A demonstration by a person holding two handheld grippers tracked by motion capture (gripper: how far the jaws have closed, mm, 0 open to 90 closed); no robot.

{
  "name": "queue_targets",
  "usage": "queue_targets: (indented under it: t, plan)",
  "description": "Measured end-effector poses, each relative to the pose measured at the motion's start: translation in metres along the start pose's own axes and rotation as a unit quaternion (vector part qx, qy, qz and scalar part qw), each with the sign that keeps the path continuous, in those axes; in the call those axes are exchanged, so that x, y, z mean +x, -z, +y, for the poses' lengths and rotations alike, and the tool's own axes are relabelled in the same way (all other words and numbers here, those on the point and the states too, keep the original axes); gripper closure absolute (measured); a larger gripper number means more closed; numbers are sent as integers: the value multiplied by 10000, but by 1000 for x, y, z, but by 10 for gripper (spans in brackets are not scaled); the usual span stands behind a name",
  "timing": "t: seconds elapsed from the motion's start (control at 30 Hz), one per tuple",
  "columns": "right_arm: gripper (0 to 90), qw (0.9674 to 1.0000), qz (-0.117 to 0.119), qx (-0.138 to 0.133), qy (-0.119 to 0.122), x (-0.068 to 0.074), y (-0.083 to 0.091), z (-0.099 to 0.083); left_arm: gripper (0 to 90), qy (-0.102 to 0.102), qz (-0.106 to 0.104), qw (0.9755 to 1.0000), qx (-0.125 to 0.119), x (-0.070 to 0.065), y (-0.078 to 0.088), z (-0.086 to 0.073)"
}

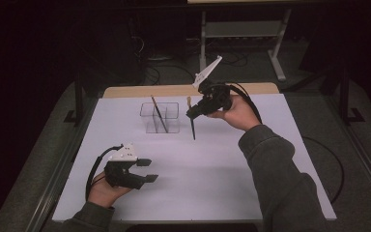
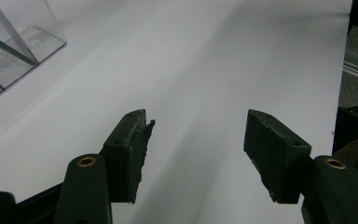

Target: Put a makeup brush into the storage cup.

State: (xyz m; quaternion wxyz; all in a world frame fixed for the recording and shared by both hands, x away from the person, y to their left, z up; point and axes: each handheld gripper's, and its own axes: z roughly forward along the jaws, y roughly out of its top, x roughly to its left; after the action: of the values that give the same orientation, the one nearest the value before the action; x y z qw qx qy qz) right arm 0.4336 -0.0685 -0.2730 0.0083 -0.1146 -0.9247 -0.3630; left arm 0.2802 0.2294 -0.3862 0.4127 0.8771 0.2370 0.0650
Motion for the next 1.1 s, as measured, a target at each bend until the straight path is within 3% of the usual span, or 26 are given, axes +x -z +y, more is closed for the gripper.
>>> queue_targets:
  t: [0.43,1.1]
  plan:
    - [825,10000,-64,41,15,-10,-11,24,367,60,3,10000,-35,2,2,-1]
    - [825,9998,-208,5,-5,-20,-16,39,347,71,75,9999,-75,4,5,-4]
